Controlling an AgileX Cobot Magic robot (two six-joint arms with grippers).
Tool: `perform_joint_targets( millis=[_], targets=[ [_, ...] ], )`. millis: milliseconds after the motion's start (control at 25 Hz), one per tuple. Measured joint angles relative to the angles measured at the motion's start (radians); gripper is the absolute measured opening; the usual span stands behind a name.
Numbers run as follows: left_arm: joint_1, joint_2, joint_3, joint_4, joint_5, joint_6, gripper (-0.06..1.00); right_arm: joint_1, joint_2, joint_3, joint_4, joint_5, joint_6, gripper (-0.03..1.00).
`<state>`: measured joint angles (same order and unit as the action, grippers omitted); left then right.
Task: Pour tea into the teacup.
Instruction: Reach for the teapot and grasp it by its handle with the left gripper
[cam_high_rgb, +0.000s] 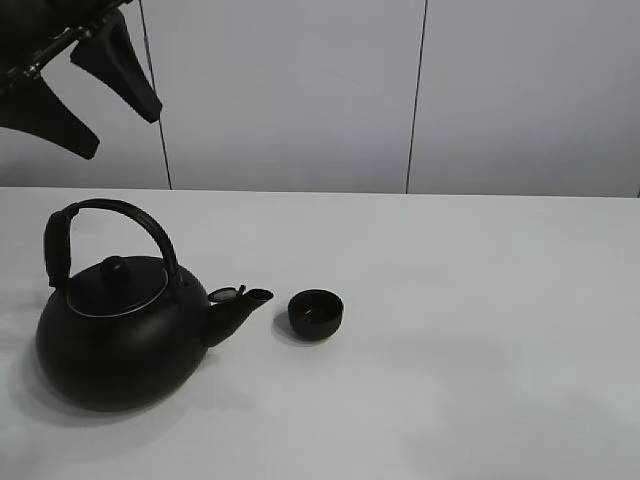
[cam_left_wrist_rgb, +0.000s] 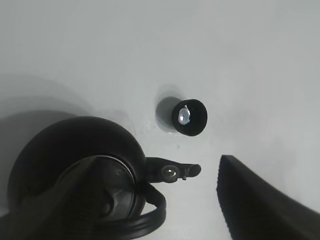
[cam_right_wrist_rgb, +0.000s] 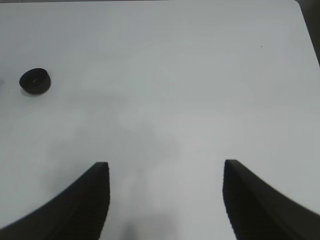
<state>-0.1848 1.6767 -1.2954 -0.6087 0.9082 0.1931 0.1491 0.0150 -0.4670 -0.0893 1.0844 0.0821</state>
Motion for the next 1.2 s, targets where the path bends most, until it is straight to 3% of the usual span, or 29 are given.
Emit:
perform_joint_targets(
  millis=[200,320,560,880,1040,1200],
  targets=[
    [0.000,0.000,0.000,-0.002,-0.023,-0.015,0.49,0.000,0.000,0.000,0.000,0.000,0.000,0.45],
    [0.000,0.000,0.000,-0.002,-0.046,0.012,0.58,0.000,0.000,0.000,0.000,0.000,0.000,0.45],
    [0.000,-0.022,0.000,-0.004,-0.096,0.190,0.65,0.000,0.000,0.000,0.000,0.000,0.000,0.45],
    [0.000,-0.291,0.000,-0.006,-0.206,0.368,0.66,0.000,0.000,0.000,0.000,0.000,0.000,0.45],
    [0.000,-0.419,0.000,0.003,-0.206,0.401,0.66,0.000,0.000,0.000,0.000,0.000,0.000,0.45],
    [0.000,-0.518,0.000,0.063,-0.206,0.404,0.66,0.000,0.000,0.000,0.000,0.000,0.000,0.45]
  ],
)
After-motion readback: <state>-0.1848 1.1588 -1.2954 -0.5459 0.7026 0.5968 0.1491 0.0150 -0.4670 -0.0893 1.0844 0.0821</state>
